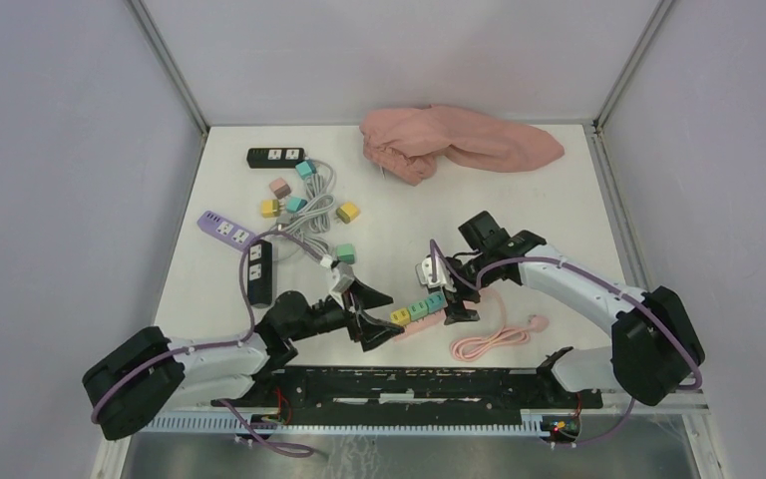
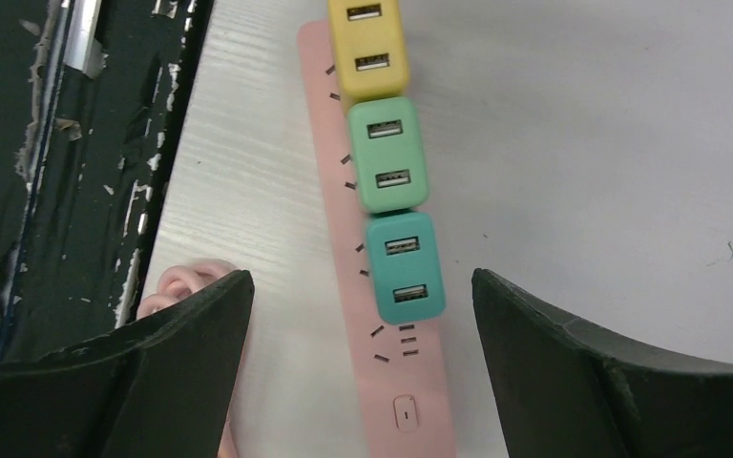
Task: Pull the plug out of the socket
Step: Remove the plug from the socket.
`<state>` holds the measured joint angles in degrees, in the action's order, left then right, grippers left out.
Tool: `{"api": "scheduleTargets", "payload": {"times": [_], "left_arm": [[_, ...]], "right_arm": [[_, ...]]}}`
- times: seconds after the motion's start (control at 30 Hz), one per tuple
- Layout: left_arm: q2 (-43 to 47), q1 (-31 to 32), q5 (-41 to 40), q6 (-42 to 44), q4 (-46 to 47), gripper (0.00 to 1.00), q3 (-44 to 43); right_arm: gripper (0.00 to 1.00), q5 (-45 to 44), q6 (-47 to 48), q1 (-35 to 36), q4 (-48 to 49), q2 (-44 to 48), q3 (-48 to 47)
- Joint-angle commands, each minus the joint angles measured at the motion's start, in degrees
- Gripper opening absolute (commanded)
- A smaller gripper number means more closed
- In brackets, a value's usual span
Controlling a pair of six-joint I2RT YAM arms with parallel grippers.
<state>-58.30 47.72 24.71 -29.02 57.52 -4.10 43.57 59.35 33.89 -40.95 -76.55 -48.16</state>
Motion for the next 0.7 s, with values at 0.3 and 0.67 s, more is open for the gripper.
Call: {"api": "scheduleTargets", "payload": {"times": [0.3,0.67], "left_arm": [[-13.7,14.6,-20.3,24.7,-1.8,0.73,-7.4],[-23.0,15.8,-22.5,25.6,-3.9,0.64,-12.7]], "right_arm": [[0.54,-7.4,-1.3,4.5,6.1,-3.6,-0.5],[0.18,-7.7,-0.5,4.9,5.6,-3.9,-0.8]]}}
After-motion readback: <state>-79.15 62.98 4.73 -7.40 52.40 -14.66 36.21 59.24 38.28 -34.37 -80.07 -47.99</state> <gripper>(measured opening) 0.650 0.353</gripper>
